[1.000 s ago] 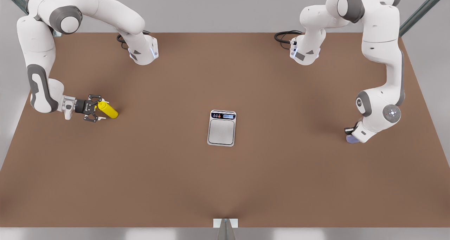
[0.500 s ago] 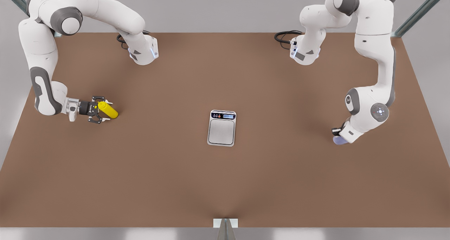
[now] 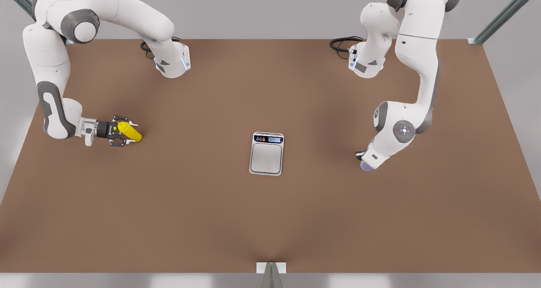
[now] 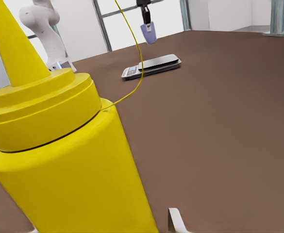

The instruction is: Move cup to the weight, pick up sauce bottle, pour sauce

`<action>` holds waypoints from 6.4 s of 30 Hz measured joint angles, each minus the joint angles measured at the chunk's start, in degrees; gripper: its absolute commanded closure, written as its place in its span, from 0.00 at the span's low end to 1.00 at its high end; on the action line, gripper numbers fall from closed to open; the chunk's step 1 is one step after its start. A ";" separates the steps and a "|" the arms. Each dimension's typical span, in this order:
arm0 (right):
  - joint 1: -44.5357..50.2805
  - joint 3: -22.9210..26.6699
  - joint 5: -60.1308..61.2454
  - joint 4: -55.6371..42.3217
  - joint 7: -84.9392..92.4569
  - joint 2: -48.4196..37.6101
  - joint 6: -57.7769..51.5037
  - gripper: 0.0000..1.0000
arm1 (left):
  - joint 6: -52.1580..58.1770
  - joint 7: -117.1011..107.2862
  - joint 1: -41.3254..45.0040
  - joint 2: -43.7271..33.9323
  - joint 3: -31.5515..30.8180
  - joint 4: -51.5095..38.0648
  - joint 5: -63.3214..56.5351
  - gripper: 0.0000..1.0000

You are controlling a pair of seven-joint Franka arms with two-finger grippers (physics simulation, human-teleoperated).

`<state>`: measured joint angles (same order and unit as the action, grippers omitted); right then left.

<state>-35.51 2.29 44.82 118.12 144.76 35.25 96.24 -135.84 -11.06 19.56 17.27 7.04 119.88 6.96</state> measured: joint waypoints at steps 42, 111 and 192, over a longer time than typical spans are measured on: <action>38.16 0.02 -15.74 -10.82 -59.57 -21.87 27.44 0.44 | 4.92 -60.48 26.49 25.89 -6.18 -40.05 5.98 0.48; 90.21 0.00 -106.63 -17.54 -132.52 -5.98 12.51 0.42 | 38.10 9.83 -16.49 -4.70 -5.55 -38.06 -4.96 0.00; 16.84 0.80 9.01 -25.66 -2.21 14.20 -8.01 0.00 | 37.75 9.83 -16.57 -4.35 -5.55 -39.20 -5.02 0.00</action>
<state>-18.67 3.08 53.83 92.47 142.55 49.45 88.23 -98.09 -1.23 2.99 12.92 1.49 80.68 1.94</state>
